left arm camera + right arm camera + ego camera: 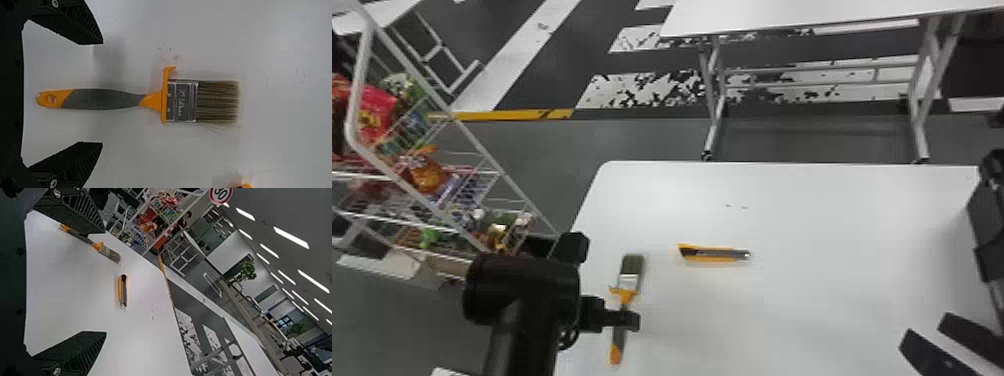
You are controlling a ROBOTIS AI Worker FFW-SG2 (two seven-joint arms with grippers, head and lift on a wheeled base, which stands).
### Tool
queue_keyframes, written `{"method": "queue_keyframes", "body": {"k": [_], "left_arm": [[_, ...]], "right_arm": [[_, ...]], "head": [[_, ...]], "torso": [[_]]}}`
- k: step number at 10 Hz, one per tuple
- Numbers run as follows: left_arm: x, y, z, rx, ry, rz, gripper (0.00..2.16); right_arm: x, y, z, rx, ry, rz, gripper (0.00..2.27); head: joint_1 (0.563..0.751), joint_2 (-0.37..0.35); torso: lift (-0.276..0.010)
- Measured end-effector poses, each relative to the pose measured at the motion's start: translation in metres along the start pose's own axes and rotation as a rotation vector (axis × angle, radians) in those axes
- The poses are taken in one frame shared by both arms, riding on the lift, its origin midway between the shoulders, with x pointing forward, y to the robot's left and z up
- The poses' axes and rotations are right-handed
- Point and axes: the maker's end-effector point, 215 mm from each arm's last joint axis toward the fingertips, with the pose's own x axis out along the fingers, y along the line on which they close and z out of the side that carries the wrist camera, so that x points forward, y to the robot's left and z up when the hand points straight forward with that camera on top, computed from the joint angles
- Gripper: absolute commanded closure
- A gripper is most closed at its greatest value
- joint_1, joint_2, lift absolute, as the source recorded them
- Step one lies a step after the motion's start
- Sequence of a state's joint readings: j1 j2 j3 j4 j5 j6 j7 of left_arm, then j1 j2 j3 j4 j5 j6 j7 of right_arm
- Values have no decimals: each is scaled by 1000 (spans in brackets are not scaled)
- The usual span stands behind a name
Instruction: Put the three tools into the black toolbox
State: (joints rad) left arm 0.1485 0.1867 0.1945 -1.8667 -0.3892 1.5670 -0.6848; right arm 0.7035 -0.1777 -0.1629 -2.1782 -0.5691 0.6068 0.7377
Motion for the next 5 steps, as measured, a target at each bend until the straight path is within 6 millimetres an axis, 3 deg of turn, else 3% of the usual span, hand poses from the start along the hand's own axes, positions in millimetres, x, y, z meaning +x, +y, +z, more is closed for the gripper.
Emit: {"method": "queue_keyframes", "body": {"k": [5], "left_arm": [[19, -16, 16, -37, 46, -71, 174]], "right_arm": [[-4, -7, 0, -2, -8, -13, 80]], "head": [[695, 350]], "torso": [[-51]]}}
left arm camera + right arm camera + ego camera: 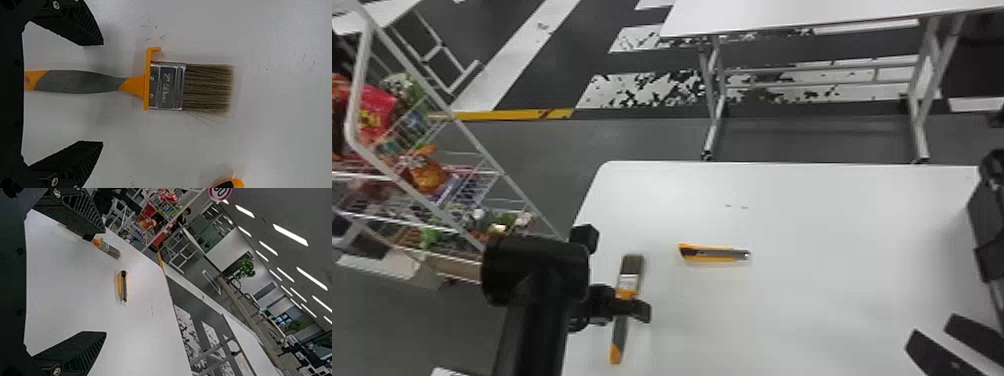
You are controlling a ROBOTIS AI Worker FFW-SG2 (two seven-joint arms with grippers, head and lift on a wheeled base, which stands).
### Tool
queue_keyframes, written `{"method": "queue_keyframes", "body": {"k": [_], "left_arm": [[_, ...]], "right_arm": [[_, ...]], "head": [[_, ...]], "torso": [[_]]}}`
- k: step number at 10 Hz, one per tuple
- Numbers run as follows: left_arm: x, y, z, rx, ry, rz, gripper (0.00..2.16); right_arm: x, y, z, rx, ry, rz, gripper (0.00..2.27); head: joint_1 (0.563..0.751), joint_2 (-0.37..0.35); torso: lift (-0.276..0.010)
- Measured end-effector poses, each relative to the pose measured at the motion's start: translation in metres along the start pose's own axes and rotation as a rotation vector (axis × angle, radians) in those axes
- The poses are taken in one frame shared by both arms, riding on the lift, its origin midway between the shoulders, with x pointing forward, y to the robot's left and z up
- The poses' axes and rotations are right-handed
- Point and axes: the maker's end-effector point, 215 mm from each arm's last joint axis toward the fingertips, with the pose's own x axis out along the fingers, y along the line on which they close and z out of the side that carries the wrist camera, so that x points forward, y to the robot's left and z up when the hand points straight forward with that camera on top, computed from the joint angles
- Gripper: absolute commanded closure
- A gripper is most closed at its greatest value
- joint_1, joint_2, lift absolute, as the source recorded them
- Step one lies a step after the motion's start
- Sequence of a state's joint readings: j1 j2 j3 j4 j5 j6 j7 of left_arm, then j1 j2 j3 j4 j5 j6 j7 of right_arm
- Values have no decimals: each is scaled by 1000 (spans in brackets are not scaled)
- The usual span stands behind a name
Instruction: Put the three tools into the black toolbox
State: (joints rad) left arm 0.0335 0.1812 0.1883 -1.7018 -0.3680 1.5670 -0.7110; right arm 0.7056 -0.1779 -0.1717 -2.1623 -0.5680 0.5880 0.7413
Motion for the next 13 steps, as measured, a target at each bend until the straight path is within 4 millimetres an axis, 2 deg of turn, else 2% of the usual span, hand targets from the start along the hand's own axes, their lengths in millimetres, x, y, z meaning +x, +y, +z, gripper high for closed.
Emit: {"method": "queue_keyframes", "body": {"k": [1, 2, 3, 4, 5, 6, 7, 9, 11, 13], "left_arm": [[3, -2, 4, -6, 10, -10, 208], [4, -4, 7, -6, 17, -18, 400], [6, -6, 10, 1, 24, -18, 961], [5, -6, 14, 11, 28, -10, 1389], [4, -5, 18, 22, 33, 0, 1622], [4, -4, 19, 27, 42, -4, 1737], [3, 1, 19, 27, 47, 4, 2054], [2, 7, 16, 20, 50, 10, 2061], [-2, 5, 13, 24, 28, 5, 2061], [-22, 5, 28, 49, -53, 35, 2061]], "right_arm": [[-1, -2, -1, 0, -6, 0, 80], [-2, -4, -2, 1, -10, -2, 80], [-2, -5, -2, 0, -16, -4, 80], [-1, -4, -1, -1, -22, -1, 80], [0, -3, 0, -1, -27, 1, 80], [2, -2, 1, 0, -30, 5, 80], [4, -1, 2, 3, -33, 8, 80], [7, -1, 5, 6, -39, 9, 80], [9, -1, 7, 5, -40, 9, 80], [13, -2, 8, -1, -38, 3, 80]], "head": [[695, 350], [695, 350], [695, 350], [695, 350], [695, 350], [695, 350], [695, 350], [695, 350], [695, 350], [695, 350]], "torso": [[-51], [-51], [-51], [-51], [-51], [-51], [-51], [-51], [-51], [-51]]}}
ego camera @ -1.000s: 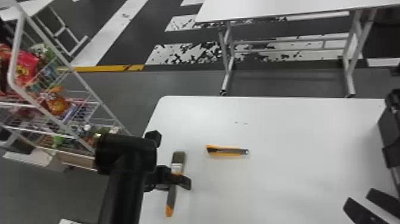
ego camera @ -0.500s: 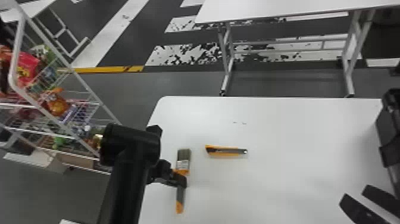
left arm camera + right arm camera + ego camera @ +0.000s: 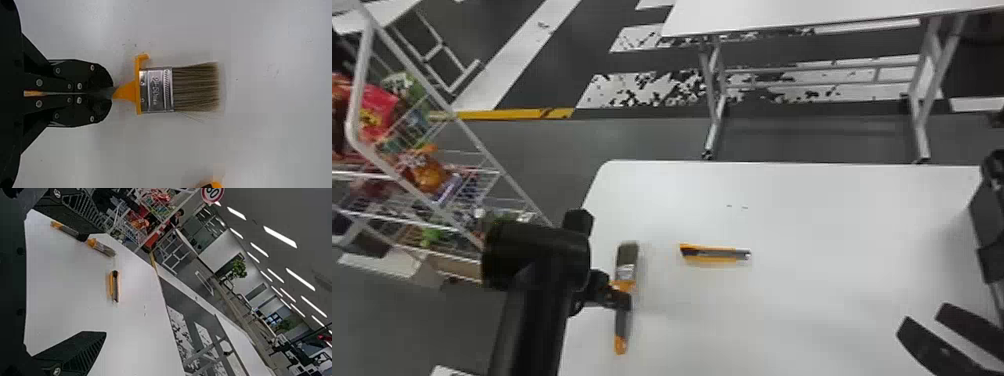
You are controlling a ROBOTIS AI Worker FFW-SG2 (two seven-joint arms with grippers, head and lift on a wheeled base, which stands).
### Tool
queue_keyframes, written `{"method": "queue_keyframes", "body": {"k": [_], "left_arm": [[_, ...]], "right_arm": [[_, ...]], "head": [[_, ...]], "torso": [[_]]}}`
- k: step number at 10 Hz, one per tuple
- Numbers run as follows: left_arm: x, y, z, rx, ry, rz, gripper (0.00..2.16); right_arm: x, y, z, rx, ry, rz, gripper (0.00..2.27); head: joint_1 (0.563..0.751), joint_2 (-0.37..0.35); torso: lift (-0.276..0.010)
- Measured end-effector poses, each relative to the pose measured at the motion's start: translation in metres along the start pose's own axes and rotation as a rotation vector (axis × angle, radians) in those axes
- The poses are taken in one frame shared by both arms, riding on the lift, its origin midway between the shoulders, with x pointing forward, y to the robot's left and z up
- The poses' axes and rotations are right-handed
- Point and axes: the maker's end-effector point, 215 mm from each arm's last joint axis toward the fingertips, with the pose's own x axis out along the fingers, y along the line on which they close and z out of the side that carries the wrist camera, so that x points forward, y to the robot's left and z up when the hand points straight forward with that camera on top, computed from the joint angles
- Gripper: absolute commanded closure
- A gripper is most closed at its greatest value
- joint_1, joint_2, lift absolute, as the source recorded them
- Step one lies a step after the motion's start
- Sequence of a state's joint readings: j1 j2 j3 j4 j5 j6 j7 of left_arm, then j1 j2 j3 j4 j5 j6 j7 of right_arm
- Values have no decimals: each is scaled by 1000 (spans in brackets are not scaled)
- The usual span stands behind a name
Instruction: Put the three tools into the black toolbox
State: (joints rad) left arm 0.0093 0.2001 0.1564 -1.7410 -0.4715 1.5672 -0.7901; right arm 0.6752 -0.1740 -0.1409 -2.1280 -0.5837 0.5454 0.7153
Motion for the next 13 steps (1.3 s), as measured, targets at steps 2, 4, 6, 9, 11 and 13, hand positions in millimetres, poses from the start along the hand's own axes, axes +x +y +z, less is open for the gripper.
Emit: {"method": "queue_keyframes", "body": {"k": [2, 4, 6, 9, 11, 13], "left_arm": [[-21, -7, 19, 28, -78, 9, 2061], [-43, -11, 32, 46, -162, 49, 2061], [-64, -43, 36, 55, -244, -24, 2061], [-87, -109, 38, 101, -322, -169, 2061], [-97, -157, 36, 158, -344, -265, 2061], [-108, -202, 30, 200, -355, -371, 2061]], "right_arm": [[6, 0, 0, -5, 2, -2, 80], [11, -2, -1, -6, 10, -2, 80], [18, -3, -4, -6, 26, 0, 80], [28, 2, -6, -14, 51, 5, 80], [34, 3, -5, -8, 77, 11, 80], [42, 4, -7, -14, 105, 10, 80]], "head": [[695, 350], [695, 350], [695, 350], [695, 282], [695, 223], [695, 153]], "torso": [[-51], [-51], [-51], [-51], [-51], [-51]]}}
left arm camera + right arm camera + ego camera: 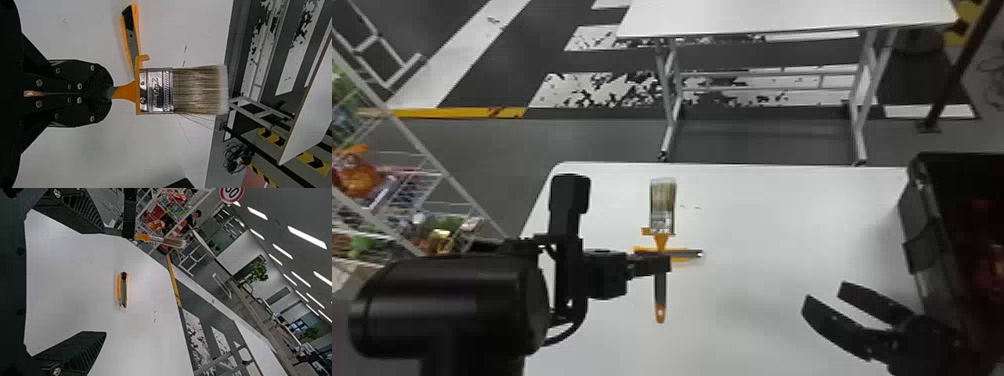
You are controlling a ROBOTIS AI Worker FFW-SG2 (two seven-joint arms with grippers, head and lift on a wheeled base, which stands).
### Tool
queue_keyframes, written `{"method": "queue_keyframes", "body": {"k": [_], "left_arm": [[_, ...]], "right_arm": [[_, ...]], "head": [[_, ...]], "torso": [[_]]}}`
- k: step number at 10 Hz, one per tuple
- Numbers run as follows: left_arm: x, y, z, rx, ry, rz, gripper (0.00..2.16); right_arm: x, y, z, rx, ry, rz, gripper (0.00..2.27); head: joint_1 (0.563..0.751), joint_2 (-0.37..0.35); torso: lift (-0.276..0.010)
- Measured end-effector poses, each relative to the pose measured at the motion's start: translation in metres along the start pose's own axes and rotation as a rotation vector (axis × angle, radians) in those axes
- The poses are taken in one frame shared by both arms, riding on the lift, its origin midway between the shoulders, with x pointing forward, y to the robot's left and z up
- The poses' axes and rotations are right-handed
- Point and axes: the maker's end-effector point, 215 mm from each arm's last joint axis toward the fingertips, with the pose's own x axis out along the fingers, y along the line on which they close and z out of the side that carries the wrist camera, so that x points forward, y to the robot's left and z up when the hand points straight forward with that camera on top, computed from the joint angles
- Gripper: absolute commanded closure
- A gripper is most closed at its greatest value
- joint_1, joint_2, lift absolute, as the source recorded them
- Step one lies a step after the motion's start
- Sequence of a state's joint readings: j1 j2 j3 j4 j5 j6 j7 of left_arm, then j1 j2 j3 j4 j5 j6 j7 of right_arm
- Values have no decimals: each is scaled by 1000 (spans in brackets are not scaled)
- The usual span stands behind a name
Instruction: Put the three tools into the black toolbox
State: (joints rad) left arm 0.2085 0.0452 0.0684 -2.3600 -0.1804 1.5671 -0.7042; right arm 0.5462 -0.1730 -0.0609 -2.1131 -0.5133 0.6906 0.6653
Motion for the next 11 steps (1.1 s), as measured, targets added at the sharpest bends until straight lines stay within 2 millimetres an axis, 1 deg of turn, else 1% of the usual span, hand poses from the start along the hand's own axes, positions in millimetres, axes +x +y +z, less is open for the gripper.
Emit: {"method": "queue_keyframes", "body": {"k": [2, 3, 4, 5, 6, 7, 8, 9, 11], "left_arm": [[11, -30, -5, 41, 21, -42, 2061], [16, -39, -8, 68, 35, -35, 2061], [22, -43, -15, 93, 55, -13, 2061], [25, -46, -23, 106, 73, -5, 2061], [25, -44, -29, 108, 86, 1, 2061], [26, -44, -36, 110, 98, 7, 2061], [28, -45, -42, 116, 111, 14, 2061], [31, -47, -47, 131, 124, 26, 2061], [37, -58, -49, 159, 135, 22, 2061]], "right_arm": [[6, 1, 2, -12, 8, -5, 80], [11, 1, 8, -20, 4, -9, 80], [17, 1, 19, -33, 4, -14, 80], [24, -1, 33, -56, -1, -21, 80], [30, -2, 45, -72, 4, -22, 83], [37, -1, 52, -76, 25, -18, 83], [45, 3, 55, -80, 47, -13, 83], [53, 6, 52, -86, 67, -7, 83], [66, 10, 38, -83, 113, 5, 83]], "head": [[695, 114], [695, 93], [695, 84], [695, 76], [695, 77], [695, 83], [695, 93], [695, 103], [695, 110]], "torso": [[-51], [-51], [-51], [-51], [-51], [-51], [-51], [-51], [-51]]}}
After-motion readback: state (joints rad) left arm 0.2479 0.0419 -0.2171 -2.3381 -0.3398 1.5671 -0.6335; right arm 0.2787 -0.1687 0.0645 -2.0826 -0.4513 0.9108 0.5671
